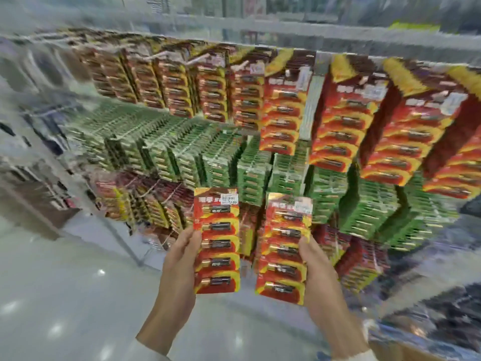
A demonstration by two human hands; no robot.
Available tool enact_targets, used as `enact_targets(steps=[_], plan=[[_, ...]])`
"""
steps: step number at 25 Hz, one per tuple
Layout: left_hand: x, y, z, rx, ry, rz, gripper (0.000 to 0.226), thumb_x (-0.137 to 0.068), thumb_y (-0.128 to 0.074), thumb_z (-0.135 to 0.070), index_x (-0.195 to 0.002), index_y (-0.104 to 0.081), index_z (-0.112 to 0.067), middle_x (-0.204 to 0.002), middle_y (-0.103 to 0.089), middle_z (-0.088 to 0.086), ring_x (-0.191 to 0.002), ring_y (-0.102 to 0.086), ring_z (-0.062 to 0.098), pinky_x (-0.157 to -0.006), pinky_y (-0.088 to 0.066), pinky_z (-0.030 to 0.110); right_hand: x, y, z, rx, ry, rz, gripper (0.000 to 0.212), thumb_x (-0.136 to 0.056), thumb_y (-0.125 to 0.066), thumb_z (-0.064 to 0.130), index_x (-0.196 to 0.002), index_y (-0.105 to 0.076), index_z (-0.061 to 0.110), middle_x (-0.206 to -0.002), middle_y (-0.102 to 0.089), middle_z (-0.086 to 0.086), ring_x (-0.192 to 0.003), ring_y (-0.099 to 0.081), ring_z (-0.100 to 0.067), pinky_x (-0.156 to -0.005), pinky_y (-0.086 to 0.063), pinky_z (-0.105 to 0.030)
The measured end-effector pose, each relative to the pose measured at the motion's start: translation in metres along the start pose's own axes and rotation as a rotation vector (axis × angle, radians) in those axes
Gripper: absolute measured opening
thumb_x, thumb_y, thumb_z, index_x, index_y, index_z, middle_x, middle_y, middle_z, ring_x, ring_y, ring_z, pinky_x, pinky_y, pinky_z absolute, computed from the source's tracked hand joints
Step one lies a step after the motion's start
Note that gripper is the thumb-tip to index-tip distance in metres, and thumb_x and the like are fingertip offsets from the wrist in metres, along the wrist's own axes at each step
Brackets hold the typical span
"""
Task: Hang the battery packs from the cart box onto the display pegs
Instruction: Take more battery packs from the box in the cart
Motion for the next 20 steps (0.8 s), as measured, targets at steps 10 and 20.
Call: enact_targets(steps=[10,20], plan=[[-0.032,0.154,-0.090,0.119,-0.082,-0.300,0.022,-0.101,-0.059,-0.036,-0.117,-0.070,-0.025,-0.103,-0.080,0.008,-0.087,-0.079,0.034,-0.075,-0.061,0.045,-0.028,-0.195,-0.024,0.130,-0.051,0.174,0.016,-0.099,-0.059,0.037,-0.112,-0.066,0.031,-0.094,-0.080,0.004,-0.080,-0.078,-0.022,-0.071,-0.058,-0.042],[-0.130,0.203,-0.156,0.151,-0.091,-0.338,0.032,-0.097,-0.063,-0.040,-0.114,-0.074,-0.015,-0.102,-0.079,0.017,-0.089,-0.077,0.042,-0.086,-0.060,0.055,-0.096,-0.321,-0.016,0.065,-0.081,0.228,0.095,-0.066,-0.082,0.064,-0.149,-0.050,0.029,-0.140,-0.063,-0.005,-0.126,-0.060,-0.037,-0.105,-0.045,-0.065]])
Point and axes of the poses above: each hand's wrist, its own x-axis away from the middle knuckle, its own y-axis out of the back of the hand, z = x × y, the point moved 10 cm from there along -x, towards the middle knuckle
